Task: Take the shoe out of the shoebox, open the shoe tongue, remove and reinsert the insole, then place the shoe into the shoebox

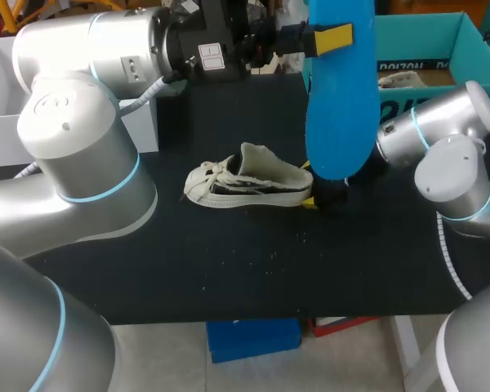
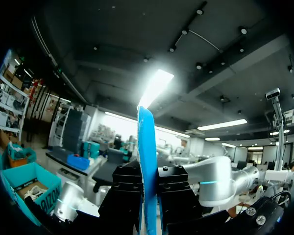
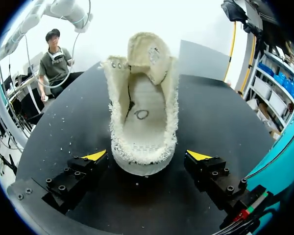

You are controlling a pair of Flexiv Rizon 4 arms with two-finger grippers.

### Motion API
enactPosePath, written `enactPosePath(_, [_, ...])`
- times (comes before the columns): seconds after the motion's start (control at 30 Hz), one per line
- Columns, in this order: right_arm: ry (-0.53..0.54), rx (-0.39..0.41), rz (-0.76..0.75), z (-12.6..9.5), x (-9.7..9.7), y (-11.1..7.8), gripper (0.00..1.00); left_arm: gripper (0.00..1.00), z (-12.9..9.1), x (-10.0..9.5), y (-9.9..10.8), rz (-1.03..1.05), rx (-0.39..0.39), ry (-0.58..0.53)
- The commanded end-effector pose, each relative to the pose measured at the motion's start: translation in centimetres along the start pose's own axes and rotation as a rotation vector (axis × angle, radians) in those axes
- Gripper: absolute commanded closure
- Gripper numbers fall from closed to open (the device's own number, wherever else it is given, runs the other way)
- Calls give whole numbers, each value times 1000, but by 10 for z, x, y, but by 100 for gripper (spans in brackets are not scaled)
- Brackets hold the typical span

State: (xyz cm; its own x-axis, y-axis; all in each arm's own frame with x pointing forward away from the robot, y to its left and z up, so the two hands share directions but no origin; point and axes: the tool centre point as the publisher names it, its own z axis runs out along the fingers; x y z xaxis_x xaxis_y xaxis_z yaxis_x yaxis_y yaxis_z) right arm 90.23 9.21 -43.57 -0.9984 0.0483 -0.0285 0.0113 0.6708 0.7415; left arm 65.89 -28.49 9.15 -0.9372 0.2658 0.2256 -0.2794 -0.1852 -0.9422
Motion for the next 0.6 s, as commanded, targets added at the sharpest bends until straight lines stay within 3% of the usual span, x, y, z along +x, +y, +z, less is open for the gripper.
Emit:
enactPosePath(0.03, [60,159,-26,-25,-13,19,0,100,1,0,1,1,1,-1])
enactPosePath(0.33, [34,455,-110,-35,-29,49,0,100,1,0,1,1,1,-1])
enactPosePath(0.5, [21,667,-161,-27,-33,62,0,100,1,0,1,1,1,-1])
enactPosePath(0.6, [24,739,-182,-18,-35,67,0,100,1,0,1,1,1,-1])
